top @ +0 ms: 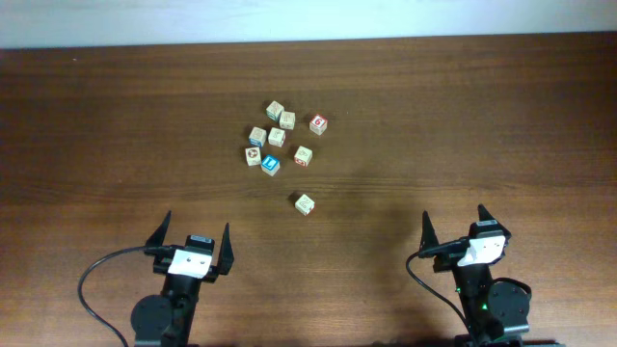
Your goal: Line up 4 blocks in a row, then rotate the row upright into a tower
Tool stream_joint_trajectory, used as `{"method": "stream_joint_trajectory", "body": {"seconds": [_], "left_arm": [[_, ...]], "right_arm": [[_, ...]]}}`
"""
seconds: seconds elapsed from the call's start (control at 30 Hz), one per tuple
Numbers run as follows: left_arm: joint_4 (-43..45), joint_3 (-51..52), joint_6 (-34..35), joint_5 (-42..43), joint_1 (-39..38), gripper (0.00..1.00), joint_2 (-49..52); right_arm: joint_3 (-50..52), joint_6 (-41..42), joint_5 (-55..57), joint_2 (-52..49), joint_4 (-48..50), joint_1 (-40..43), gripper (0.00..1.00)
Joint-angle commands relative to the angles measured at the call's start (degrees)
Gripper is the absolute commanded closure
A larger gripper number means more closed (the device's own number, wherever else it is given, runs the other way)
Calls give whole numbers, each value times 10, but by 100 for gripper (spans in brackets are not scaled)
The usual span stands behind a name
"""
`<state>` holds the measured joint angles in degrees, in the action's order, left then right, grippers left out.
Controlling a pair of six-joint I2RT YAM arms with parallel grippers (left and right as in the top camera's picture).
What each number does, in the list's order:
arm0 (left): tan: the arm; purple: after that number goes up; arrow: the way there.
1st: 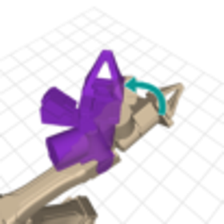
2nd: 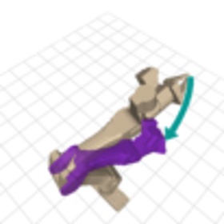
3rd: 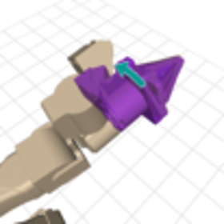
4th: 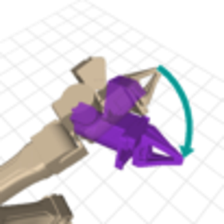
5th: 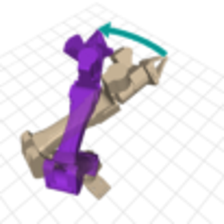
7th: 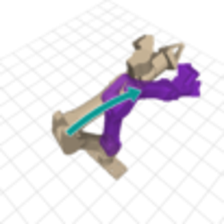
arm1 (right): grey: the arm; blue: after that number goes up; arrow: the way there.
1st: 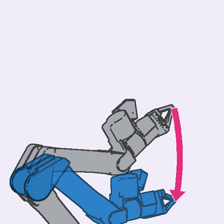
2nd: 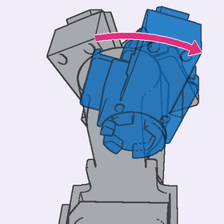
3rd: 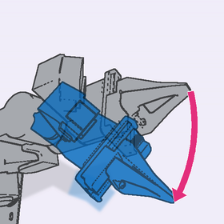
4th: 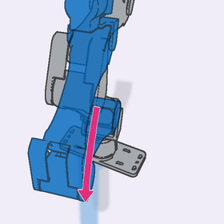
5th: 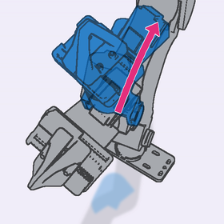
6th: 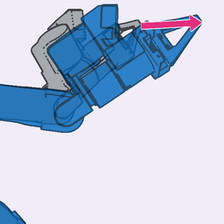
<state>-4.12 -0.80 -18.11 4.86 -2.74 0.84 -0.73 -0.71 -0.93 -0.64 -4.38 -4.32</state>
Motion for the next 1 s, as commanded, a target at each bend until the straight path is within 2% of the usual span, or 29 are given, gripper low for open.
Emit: {"method": "stream_joint_trajectory", "body": {"seconds": [0.0,0.13,0.23,0.37,0.47,0.57,0.67,0.8,0.97], "left_arm": [[-2,3,-9,-8,3,1,-5],[-2,3,-7,-7,3,1,-5],[2,3,22,42,3,1,-4],[20,3,23,87,3,1,-4],[32,0,63,91,3,1,-4],[32,-19,70,96,3,1,7],[32,-60,69,95,3,1,50],[32,-138,69,116,3,1,168],[10,-296,69,162,3,1,359]], "right_arm": [[4,-3,7,3,-2,2,1],[4,-3,7,3,-2,2,2],[4,-4,7,3,-2,2,2],[4,-3,5,3,3,2,2],[4,-3,-21,3,27,2,2],[4,-3,-41,3,27,2,2],[-8,-3,-69,3,25,2,2],[-39,9,-77,3,-1,2,2],[-136,33,-90,0,-113,2,2]]}}
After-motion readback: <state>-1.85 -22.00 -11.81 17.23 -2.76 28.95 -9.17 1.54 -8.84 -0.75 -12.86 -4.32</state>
